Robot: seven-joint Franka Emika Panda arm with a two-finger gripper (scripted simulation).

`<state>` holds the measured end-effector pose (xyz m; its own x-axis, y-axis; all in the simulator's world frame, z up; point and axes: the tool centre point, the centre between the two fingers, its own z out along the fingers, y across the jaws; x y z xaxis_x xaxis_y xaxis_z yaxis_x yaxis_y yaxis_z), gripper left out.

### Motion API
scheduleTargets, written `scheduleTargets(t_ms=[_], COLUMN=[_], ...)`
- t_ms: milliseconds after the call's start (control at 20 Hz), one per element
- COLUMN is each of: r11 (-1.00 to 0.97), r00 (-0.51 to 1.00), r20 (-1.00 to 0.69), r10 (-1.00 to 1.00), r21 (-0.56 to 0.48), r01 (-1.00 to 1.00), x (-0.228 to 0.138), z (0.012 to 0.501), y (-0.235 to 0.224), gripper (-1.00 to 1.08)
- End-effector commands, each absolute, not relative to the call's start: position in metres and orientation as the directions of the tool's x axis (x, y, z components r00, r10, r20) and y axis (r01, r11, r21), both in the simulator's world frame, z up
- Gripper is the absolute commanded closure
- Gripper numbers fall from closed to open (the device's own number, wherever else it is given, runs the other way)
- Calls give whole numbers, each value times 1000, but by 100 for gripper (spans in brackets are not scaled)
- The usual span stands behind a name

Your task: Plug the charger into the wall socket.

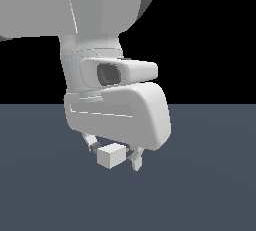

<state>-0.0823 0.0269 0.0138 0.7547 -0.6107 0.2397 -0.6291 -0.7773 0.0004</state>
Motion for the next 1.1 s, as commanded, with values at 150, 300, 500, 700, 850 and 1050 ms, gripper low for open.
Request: scheduleTargets(t_ms=[150,300,500,700,850,1050], r11=[-777,-777,-777,-782,-795,-825], r00=[754,754,754,758,771,800], r20=[240,240,240,241,242,243], r10=[-611,-611,-611,-606,-589,-548], r21=[-1,-1,-1,-1,-1,0], r01=[-629,-629,-629,-624,-607,-565], x=[-82,-82,-82,-81,-80,-76], z=[12,12,12,13,18,28], y=[27,27,27,27,27,29], gripper=[108,108,108,108,108,108])
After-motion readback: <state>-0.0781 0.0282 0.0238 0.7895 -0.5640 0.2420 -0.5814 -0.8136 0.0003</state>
